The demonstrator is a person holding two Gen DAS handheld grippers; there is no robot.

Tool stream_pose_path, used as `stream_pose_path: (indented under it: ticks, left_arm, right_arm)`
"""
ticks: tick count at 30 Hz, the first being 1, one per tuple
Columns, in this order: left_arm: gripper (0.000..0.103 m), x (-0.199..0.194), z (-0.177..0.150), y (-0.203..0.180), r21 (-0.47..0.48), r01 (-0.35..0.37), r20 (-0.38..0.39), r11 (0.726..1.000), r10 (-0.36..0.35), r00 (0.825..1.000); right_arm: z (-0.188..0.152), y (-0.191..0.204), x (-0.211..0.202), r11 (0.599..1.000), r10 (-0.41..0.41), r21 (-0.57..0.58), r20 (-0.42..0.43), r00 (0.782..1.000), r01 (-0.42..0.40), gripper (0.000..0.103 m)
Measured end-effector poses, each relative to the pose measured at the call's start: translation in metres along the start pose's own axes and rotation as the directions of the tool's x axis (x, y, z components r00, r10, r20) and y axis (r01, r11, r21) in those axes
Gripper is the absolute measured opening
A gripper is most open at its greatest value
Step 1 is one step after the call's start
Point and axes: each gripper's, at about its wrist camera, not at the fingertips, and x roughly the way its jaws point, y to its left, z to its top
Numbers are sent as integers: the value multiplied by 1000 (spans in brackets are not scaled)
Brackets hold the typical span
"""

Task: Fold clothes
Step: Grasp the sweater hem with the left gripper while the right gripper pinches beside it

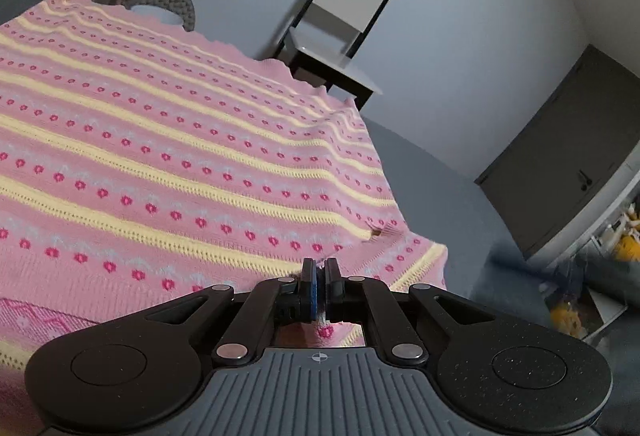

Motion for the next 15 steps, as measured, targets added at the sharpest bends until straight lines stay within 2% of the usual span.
stream_pose_path:
  ticks: [2, 6, 12, 15]
  left_arm:
    - [3, 1, -2, 0, 0, -9, 2, 1000, 9, 1000]
    - [3, 1, -5, 2, -22, -16, -10, 1000, 16, 1000]
    - [3, 4, -5, 0, 23, -24, -15, 999, 24, 1000]
    - [3, 9, -6, -5, 50, -29, -24, 998, 30, 999]
  right_arm:
    - [9, -51, 18, 994, -15, 111, -19, 1000, 17, 34]
    - [11, -113, 65, 958, 144, 257, -37, 989, -130, 34]
    - [-11, -137, 103, 872, 316, 421, -94, 944, -250, 32]
    - [-9, -139, 112, 878, 346, 391, -120, 931, -276, 32]
